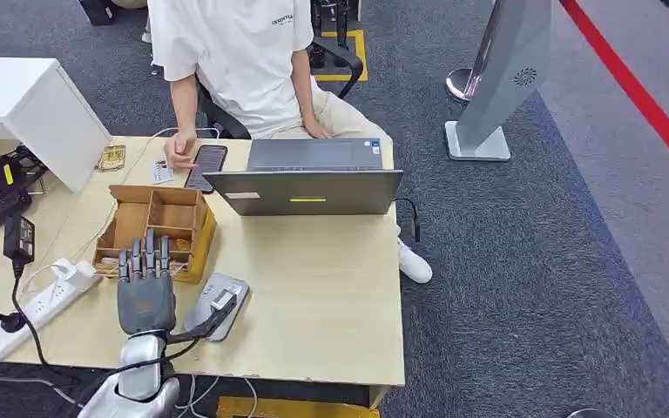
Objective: Pass the card to the sensor for recognition and then transmit it.
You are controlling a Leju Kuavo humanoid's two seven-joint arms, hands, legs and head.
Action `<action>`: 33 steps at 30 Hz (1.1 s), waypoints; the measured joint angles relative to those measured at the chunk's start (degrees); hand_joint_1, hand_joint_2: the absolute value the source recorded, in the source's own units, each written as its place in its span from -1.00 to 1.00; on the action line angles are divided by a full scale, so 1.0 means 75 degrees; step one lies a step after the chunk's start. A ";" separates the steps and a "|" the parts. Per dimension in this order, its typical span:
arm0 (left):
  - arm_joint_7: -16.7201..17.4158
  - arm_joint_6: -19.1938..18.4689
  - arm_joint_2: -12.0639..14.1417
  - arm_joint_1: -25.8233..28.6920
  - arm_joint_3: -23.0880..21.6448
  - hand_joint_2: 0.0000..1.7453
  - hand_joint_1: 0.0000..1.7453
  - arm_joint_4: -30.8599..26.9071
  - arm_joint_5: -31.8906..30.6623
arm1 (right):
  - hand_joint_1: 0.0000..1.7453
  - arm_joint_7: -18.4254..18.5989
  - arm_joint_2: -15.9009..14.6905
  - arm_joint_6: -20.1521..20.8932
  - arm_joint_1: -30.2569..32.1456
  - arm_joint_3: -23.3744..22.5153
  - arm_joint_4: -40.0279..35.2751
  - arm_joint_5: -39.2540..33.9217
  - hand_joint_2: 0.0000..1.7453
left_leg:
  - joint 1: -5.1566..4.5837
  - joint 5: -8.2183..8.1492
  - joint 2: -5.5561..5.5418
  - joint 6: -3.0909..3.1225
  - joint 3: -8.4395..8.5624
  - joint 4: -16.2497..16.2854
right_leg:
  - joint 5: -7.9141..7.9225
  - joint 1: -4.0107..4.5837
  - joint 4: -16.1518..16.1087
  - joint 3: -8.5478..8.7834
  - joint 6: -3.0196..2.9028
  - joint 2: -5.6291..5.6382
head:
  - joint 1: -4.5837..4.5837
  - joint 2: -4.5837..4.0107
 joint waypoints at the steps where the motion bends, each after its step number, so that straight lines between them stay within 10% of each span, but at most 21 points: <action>1: -0.0003 0.0000 0.0020 0.0005 0.0032 1.00 -1.00 0.0000 0.0000 | -1.00 0.0003 -0.0003 0.0000 0.0000 0.0000 0.0000 0.0000 -1.00 | 0.0000 0.0000 0.0000 0.0000 0.0000 0.0000 | 0.0000 0.0000 0.0000 0.0000 0.0000 0.0000 | 0.0000 0.0000; 12: -0.0012 0.0000 0.0137 0.0016 0.0175 1.00 -1.00 0.0000 0.0000 | -1.00 0.0000 -0.0006 0.0000 0.0002 0.0003 0.0041 0.0000 -1.00 | 0.0000 0.0000 0.0000 0.0000 0.0000 0.0000 | 0.0000 0.0000 0.0000 0.0000 0.0000 0.0000 | 0.0000 0.0000; 13: -0.0014 0.0003 0.0140 0.0018 0.0178 1.00 0.56 0.0000 0.0000 | -1.00 0.0000 -0.0006 0.0000 0.0002 0.0003 0.0041 0.0000 -1.00 | 0.0000 0.0000 0.0000 0.0000 0.0000 0.0000 | 0.0000 0.0000 0.0000 0.0000 0.0000 0.0000 | 0.0000 0.0000; 14: -0.0020 0.0003 0.0143 0.0019 0.0178 1.00 1.00 0.0000 0.0000 | -1.00 0.0000 -0.0006 0.0000 0.0002 0.0003 0.0041 0.0000 -1.00 | 0.0000 0.0000 0.0000 0.0000 0.0000 0.0000 | 0.0000 0.0000 0.0000 0.0000 0.0000 0.0000 | 0.0003 0.0000; 33: -0.0466 0.0029 0.0195 0.0316 0.0758 1.00 1.00 -0.0184 0.0000 | -1.00 -0.0012 0.0087 0.0000 -0.0188 0.0003 0.0041 0.0364 -1.00 | 0.0001 0.0000 0.0000 0.0000 0.0005 -0.0001 | 0.0000 0.0000 0.0001 0.0008 0.0000 -0.0001 | -0.0003 0.0000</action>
